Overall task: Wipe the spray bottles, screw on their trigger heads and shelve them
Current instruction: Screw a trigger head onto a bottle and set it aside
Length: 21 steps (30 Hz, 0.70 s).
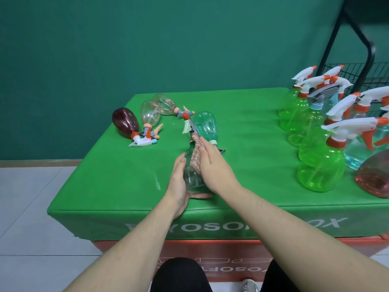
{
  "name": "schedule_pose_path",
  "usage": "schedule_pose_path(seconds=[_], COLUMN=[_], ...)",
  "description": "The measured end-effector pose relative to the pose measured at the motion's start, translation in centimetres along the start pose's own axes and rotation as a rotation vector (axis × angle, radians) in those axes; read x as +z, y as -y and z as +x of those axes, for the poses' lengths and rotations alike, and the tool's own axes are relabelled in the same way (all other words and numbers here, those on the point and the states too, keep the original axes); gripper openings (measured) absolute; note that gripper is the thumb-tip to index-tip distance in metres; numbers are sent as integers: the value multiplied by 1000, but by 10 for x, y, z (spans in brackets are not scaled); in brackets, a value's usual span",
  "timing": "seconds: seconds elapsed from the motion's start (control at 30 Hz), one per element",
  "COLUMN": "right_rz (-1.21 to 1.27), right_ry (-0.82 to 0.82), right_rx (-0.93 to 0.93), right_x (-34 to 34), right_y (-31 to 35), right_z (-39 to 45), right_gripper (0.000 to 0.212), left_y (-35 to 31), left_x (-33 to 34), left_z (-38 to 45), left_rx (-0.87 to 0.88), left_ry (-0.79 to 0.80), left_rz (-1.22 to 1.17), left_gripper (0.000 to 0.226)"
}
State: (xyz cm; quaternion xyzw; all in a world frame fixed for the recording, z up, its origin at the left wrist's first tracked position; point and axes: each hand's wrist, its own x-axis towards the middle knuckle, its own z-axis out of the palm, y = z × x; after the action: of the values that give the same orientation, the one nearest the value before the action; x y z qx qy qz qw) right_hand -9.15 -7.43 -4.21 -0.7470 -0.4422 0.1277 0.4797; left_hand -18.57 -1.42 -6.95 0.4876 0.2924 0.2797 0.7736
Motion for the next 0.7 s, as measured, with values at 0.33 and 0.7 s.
schedule_pose_path(seconds=[0.33,0.7], right_rz=[-171,-265], right_ry=[28,24], right_rx=[-172,-211], right_x=[4,3], right_y=[-18,-22], right_z=[-45,-60], right_gripper=[56,60], left_y=[0,2], left_x=[0,-6], left_z=[3,6], left_rx=[72,67], left_ry=[-34,25], left_rz=[-48,-81], left_gripper=[40,61])
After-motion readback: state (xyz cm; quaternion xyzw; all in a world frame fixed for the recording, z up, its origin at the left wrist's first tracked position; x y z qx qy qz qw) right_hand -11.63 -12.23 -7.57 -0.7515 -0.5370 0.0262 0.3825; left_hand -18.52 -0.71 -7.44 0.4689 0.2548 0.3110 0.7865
